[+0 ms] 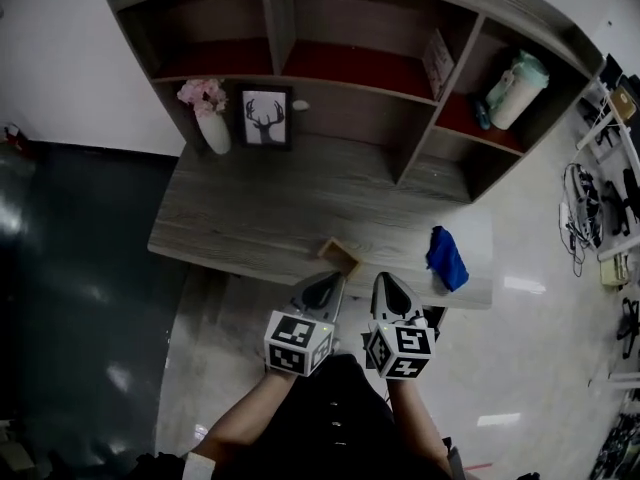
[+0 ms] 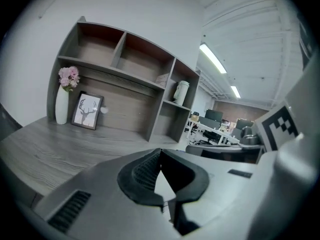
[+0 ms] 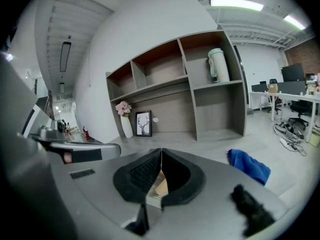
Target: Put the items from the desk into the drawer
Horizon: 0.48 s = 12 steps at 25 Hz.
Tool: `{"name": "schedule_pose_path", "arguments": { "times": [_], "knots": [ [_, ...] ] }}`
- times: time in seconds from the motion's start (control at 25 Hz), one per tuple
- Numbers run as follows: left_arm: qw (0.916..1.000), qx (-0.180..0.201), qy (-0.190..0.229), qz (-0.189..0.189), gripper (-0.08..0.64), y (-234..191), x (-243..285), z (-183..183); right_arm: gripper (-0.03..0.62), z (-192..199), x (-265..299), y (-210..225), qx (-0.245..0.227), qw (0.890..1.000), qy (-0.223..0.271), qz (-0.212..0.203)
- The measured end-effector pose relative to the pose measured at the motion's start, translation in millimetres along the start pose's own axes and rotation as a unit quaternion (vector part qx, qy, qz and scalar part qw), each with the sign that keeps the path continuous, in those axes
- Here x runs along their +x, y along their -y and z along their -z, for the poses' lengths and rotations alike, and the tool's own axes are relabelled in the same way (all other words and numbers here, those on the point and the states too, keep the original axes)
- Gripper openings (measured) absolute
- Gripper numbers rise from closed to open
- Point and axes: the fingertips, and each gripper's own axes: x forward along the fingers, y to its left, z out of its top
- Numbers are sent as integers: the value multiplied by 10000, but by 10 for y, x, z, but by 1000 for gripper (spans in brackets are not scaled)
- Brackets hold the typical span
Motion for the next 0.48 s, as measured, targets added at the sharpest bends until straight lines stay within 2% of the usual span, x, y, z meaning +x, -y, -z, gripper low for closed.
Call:
{"name": "schedule_pose_path", "arguments": {
  "times": [0.28, 0.48],
  "knots": [
    [9987, -228, 67, -444, 11, -263, -121, 35, 12, 33, 225, -273, -251, 9983, -197, -497],
    [9976, -350, 91, -596, 11, -362, -108, 51, 14, 98, 331, -334, -577, 9948, -433, -722]
  ]
}}
